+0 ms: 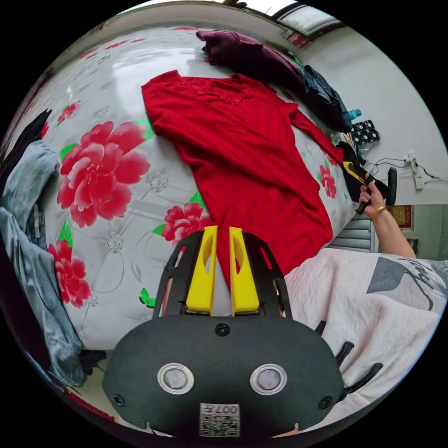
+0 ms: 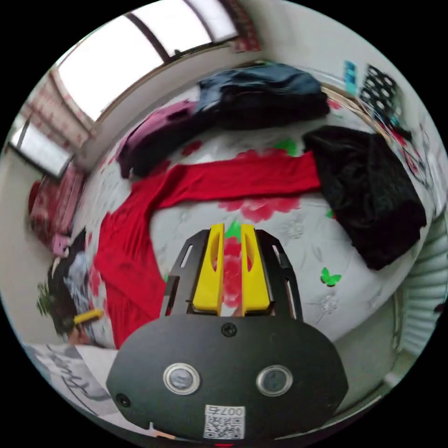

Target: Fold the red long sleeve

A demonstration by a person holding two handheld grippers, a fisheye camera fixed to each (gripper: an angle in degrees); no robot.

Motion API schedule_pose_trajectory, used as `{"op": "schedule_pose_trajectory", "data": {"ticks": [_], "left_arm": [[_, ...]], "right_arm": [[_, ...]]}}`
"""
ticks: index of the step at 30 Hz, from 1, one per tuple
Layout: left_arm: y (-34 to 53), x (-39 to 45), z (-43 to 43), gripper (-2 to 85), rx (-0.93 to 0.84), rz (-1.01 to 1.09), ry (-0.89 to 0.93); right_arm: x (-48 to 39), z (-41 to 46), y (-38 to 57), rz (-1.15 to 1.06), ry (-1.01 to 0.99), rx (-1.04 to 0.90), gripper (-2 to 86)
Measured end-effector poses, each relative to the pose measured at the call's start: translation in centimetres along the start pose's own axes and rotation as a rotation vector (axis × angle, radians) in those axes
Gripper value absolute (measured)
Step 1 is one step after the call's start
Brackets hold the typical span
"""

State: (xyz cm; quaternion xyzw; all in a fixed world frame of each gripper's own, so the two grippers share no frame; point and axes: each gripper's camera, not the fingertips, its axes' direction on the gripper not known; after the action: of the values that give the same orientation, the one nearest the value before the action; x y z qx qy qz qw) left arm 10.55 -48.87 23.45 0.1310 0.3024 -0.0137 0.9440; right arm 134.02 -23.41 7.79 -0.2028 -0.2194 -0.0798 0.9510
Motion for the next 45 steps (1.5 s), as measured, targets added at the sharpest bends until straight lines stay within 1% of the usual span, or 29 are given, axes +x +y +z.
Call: {"op": "schedule_pose_trajectory", "data": {"ticks": [2,3,5,8,12,15,18,20,21,22,23,24,26,27,29,30,32,33,35,36,37,38,40,42,45], "left_arm": [[0.1,-0.8,0.3,4.6,-0.005,-0.042,-0.003],[0.2,-1.2,0.4,4.4,-0.004,-0.07,-0.009],[0.4,-1.8,0.6,4.0,0.001,-0.112,-0.014],[1.0,-2.7,1.0,3.6,0.009,-0.193,-0.01],[2.4,-3.4,1.4,2.0,0.05,-0.31,-0.01],[3.4,-3.6,2.0,0.8,0.068,-0.37,-0.006],[4.3,-3.8,2.6,0.3,0.094,-0.42,0.022],[4.9,-4.1,2.7,0.2,0.126,-0.458,0.056],[5.4,-4.3,2.8,0.1,0.152,-0.482,0.083],[5.8,-4.5,2.8,0.1,0.174,-0.497,0.103],[6.0,-4.6,2.7,0.1,0.183,-0.503,0.107],[6.4,-4.7,2.6,0.1,0.199,-0.511,0.108],[7.0,-4.8,2.4,0.0,0.223,-0.509,0.098],[7.4,-4.7,2.1,0.0,0.24,-0.505,0.09],[8.3,-4.6,1.8,0.1,0.27,-0.5,0.083],[8.9,-4.6,1.8,0.2,0.289,-0.499,0.083],[10.1,-4.7,1.9,0.5,0.308,-0.501,0.086],[10.9,-4.7,2.1,0.8,0.313,-0.502,0.084],[12.1,-4.8,2.6,1.3,0.313,-0.503,0.079],[12.9,-4.8,3.0,1.8,0.309,-0.503,0.077],[13.5,-4.8,3.5,2.2,0.308,-0.501,0.079],[13.8,-4.7,3.7,2.5,0.307,-0.499,0.08],[14.8,-4.4,4.7,3.5,0.303,-0.486,0.086],[15.2,-4.0,5.6,4.5,0.29,-0.465,0.091],[15.7,-3.3,7.3,5.9,0.248,-0.424,0.092]], "right_arm": [[7.6,-0.9,-3.0,0.25,-0.021,0.063,6.1],[9.4,-1.1,-3.5,0.311,-0.032,0.081,5.9],[15.4,-0.6,-4.4,0.526,-0.086,0.132,5.4],[19.0,1.0,-5.0,0.626,-0.156,0.151,4.8],[19.7,2.0,-5.1,0.68,-0.155,0.198,2.4],[19.0,2.7,-6.1,0.673,-0.196,0.178,0.6],[14.2,1.0,-8.4,0.481,-0.321,0.222,0.0],[5.6,-2.8,-9.7,0.163,-0.451,0.262,-0.2],[2.9,-3.9,-9.7,0.063,-0.486,0.263,-0.2],[-3.1,-6.5,-8.7,-0.144,-0.549,0.267,-0.2],[-9.2,-9.2,-6.5,-0.356,-0.607,0.281,-0.3],[-12.2,-10.6,-4.9,-0.464,-0.636,0.29,-0.2],[-22.3,-15.1,3.4,-0.822,-0.738,0.3,-0.2],[-24.4,-15.9,5.8,-0.889,-0.766,0.3,-0.2],[-31.0,-16.8,15.9,-1.097,-0.857,0.263,-0.1],[-32.4,-16.5,18.4,-1.137,-0.865,0.244,-0.1],[-36.7,-13.3,27.9,-1.23,-0.842,0.126,0.1],[-37.6,-12.1,30.1,-1.244,-0.826,0.085,0.2],[-40.3,-6.2,38.5,-1.361,-0.722,-0.09,0.7],[-40.8,-4.5,40.3,-1.384,-0.687,-0.148,0.8],[-41.6,-1.3,43.6,-1.443,-0.63,-0.28,1.4],[-42.0,1.1,46.2,-1.483,-0.604,-0.398,2.1],[-42.3,3.2,48.8,-1.5,-0.641,-0.534,3.2],[-42.7,3.9,49.2,-1.457,-0.66,-0.575,4.2],[-42.5,3.7,47.9,-1.352,-0.688,-0.519,5.7]]}}
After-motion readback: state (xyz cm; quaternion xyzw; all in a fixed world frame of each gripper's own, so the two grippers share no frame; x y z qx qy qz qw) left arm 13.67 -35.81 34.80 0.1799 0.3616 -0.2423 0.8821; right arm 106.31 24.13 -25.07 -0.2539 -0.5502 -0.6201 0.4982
